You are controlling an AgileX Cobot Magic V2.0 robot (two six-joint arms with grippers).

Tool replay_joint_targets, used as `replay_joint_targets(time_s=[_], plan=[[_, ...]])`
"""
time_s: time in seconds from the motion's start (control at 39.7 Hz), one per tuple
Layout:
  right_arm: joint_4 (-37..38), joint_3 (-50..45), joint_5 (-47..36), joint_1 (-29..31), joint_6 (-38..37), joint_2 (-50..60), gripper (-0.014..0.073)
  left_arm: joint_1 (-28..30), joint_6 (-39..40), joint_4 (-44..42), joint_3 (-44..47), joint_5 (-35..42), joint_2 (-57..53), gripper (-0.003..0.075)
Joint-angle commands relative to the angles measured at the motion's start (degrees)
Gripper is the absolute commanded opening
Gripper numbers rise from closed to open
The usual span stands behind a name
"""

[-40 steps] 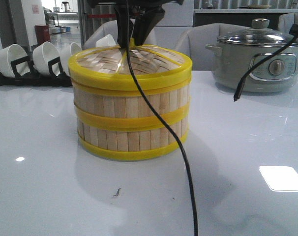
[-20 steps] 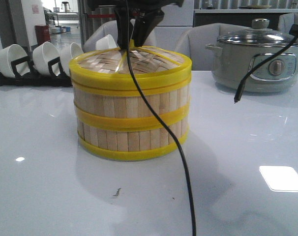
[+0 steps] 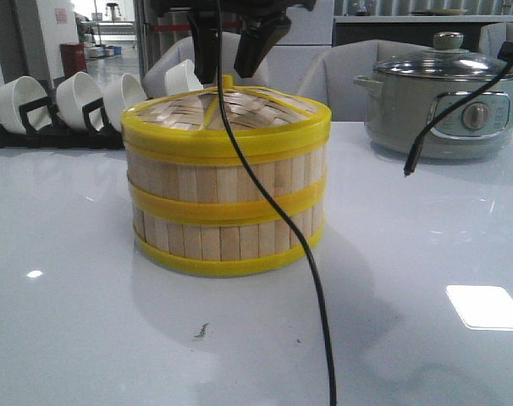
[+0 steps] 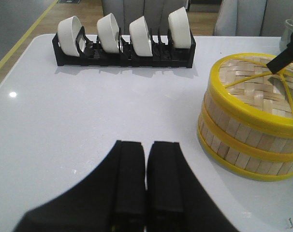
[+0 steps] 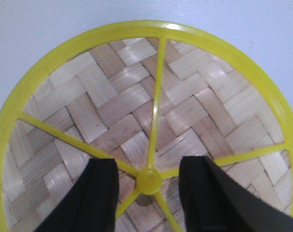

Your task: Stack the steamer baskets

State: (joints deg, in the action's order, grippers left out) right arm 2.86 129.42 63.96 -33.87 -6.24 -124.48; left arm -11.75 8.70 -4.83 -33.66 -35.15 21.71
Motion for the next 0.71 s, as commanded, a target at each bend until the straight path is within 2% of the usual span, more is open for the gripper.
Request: replay_joint_targets(time_s=[0.0,0.13,0.25,0.35,0.68], plan=[[2.1,2.2,-3.8,0.5,0.4,6.1,0.0406,-0.2,0.4,-0.1,-1.6,5.3,0.5,0.0083],[3.1,1.3,-6.0,1.9,0.4,9.9,0.0406,-0.2,0.4,-0.1,-1.6,5.3,0.5,0.0083],[3.1,-4.2,-10.3,5.0,0.4,16.0,0.0404,-0.2,0.4,-0.1,-1.6,5.3,0.5,0.0083],[3.1,-12.3,-15.6,8.4,0.4,23.5,0.0405,-0.2,0.4,-0.1,-1.6,5.3,0.5,0.0083],[2.9,-48.0,-38.0,22.9,0.3,51.9,0.0405,-0.2,0.4,-0.1,-1.6,5.3,0.5,0.0083]])
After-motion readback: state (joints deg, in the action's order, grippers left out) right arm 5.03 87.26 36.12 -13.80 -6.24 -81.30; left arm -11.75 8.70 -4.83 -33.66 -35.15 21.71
